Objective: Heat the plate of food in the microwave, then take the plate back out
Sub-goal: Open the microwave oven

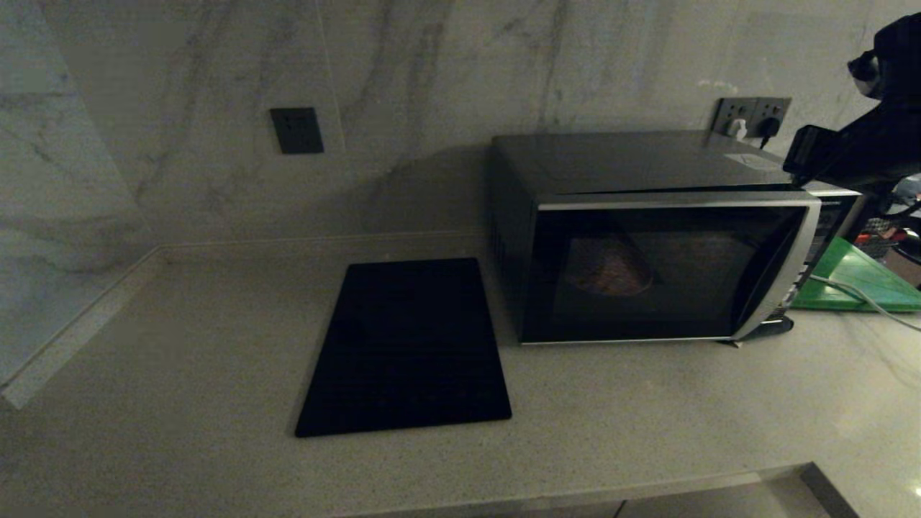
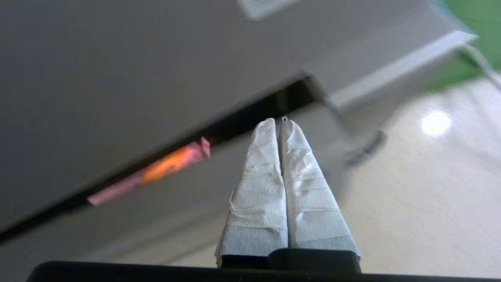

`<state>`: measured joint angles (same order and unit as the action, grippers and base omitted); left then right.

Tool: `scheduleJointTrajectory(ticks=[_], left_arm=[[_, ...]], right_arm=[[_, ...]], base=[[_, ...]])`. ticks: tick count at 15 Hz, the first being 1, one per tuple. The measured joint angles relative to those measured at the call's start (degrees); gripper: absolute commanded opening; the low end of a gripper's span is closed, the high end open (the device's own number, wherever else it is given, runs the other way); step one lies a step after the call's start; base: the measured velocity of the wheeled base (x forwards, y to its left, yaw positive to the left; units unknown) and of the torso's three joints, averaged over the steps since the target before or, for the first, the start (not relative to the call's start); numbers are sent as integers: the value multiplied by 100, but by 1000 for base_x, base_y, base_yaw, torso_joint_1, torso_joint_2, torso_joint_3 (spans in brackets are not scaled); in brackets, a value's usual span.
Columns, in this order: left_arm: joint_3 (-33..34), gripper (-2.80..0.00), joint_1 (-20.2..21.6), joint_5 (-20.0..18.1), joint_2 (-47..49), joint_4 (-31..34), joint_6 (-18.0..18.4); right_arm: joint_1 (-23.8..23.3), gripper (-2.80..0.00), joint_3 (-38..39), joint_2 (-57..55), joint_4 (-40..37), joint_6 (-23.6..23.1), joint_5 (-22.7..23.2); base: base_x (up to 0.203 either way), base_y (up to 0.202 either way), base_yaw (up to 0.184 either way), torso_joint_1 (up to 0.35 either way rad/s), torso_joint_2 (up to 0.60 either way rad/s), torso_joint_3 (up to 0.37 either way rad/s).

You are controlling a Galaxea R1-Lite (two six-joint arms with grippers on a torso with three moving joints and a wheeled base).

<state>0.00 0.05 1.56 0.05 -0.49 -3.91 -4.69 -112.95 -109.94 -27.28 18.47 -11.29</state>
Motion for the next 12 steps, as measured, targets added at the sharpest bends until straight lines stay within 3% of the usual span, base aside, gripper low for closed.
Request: scheduleJointTrajectory(ticks=[12], left_arm=[[0,-280,-2,-2,0,2,-1]], right_arm=[[21,-280,-34,-323,207,-12,86]], base=[[0,0,0,0,0,0]])
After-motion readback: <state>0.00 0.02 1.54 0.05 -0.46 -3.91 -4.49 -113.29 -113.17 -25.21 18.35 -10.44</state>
